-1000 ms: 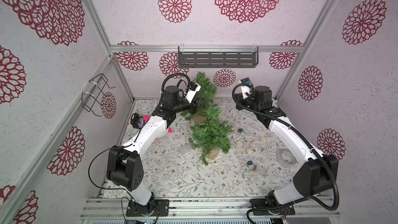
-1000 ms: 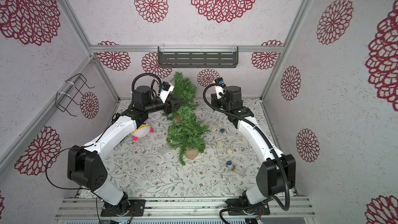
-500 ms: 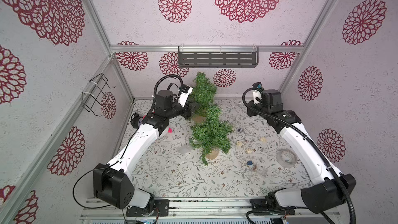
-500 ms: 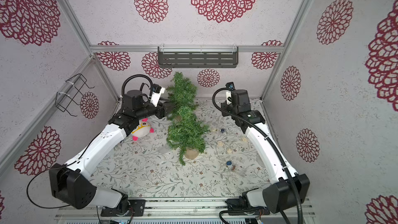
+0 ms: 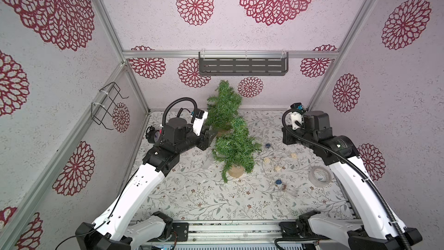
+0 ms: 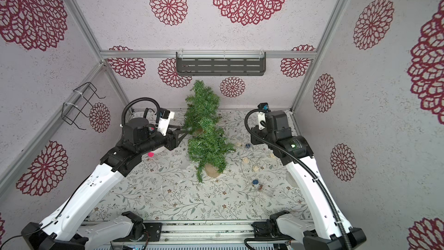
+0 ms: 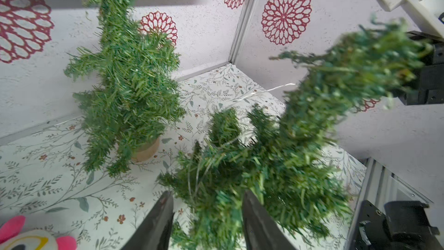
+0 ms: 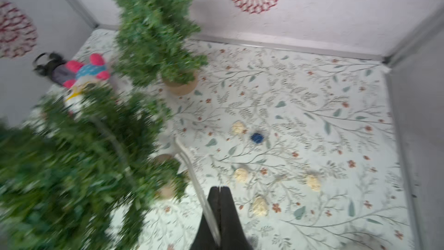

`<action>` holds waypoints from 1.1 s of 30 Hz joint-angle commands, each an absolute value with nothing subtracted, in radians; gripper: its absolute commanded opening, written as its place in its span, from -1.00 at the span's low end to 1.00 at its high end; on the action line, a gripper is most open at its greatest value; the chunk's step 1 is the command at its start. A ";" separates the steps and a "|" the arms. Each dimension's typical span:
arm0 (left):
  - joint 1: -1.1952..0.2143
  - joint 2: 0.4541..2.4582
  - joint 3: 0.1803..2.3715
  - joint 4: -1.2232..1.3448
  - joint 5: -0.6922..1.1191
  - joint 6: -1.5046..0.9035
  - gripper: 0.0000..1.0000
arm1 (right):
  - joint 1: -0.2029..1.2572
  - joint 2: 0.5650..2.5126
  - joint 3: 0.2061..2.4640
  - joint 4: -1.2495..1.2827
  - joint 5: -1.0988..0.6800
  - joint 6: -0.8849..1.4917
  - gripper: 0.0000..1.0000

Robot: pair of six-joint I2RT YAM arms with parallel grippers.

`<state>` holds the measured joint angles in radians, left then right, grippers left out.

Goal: Wrap string light around the christmas tree
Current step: Wrap the light string around the Christmas tree.

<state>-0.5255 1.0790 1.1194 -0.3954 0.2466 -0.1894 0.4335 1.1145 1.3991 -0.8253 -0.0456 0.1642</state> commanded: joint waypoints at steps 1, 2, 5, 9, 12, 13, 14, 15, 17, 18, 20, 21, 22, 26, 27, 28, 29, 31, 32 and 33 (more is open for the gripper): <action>-0.597 1.027 1.083 -0.460 0.179 -0.248 -0.02 | 0.483 1.097 1.395 -0.912 -0.181 0.215 -1.00; -0.618 1.010 1.069 -0.462 0.174 -0.262 -0.02 | 0.484 1.093 1.394 -0.922 -0.213 0.215 -1.00; -0.695 0.973 1.026 -0.435 0.163 -0.301 0.00 | 0.487 1.078 1.381 -0.890 -0.343 0.238 -1.00; -0.841 0.965 0.985 -0.359 0.106 -0.314 0.10 | 0.495 1.063 1.352 -0.799 -0.480 0.291 -1.00; -0.943 0.989 0.961 -0.290 0.047 -0.302 0.23 | 0.498 1.035 1.320 -0.712 -0.552 0.344 -1.00; -0.972 1.001 0.957 -0.265 0.031 -0.294 0.27 | 0.499 1.021 1.305 -0.675 -0.574 0.365 -1.00; -0.999 1.015 0.951 -0.236 0.018 -0.284 0.30 | 0.499 1.009 1.292 -0.640 -0.591 0.386 -1.00; -1.016 1.028 0.943 -0.202 0.008 -0.278 0.32 | 0.500 0.997 1.278 -0.609 -0.602 0.404 -1.00; -1.044 1.065 0.940 -0.139 0.010 -0.265 0.36 | 0.503 0.978 1.250 -0.554 -0.627 0.435 -1.00; -1.057 1.090 0.945 -0.111 0.006 -0.255 0.38 | 0.505 0.971 1.239 -0.532 -0.631 0.448 -1.00; -1.075 1.138 0.971 -0.080 0.010 -0.236 0.41 | 0.508 0.966 1.228 -0.515 -0.634 0.462 -1.00; -1.082 1.166 0.990 -0.074 0.008 -0.225 0.42 | 0.511 0.965 1.224 -0.509 -0.634 0.467 -1.00; -1.086 1.191 1.005 -0.068 0.003 -0.216 0.43 | 0.515 0.966 1.226 -0.507 -0.636 0.471 -1.00; -1.089 1.252 1.031 -0.046 -0.009 -0.194 0.44 | 0.525 0.960 1.217 -0.475 -0.655 0.483 -1.00; -1.089 1.258 1.031 -0.035 -0.015 -0.188 0.42 | 0.526 0.960 1.212 -0.465 -0.664 0.488 -1.00; -1.090 1.261 1.032 -0.031 -0.016 -0.183 0.41 | 0.526 0.961 1.211 -0.459 -0.670 0.489 -1.00; -1.089 1.261 1.034 -0.028 -0.018 -0.181 0.39 | 0.528 0.962 1.213 -0.457 -0.676 0.488 -1.00; -1.090 1.256 1.031 -0.024 -0.014 -0.178 0.34 | 0.528 0.963 1.213 -0.454 -0.685 0.485 -1.00; -1.089 1.253 1.028 -0.015 -0.012 -0.174 0.29 | 0.528 0.963 1.210 -0.448 -0.688 0.485 -1.00; -1.089 1.255 1.027 -0.011 -0.007 -0.172 0.21 | 0.528 0.963 1.205 -0.441 -0.690 0.487 -1.00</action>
<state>-1.0801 1.2629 1.0054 -0.0692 0.0010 -0.1940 0.5220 0.9775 1.1999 -0.4999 -0.6529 0.4725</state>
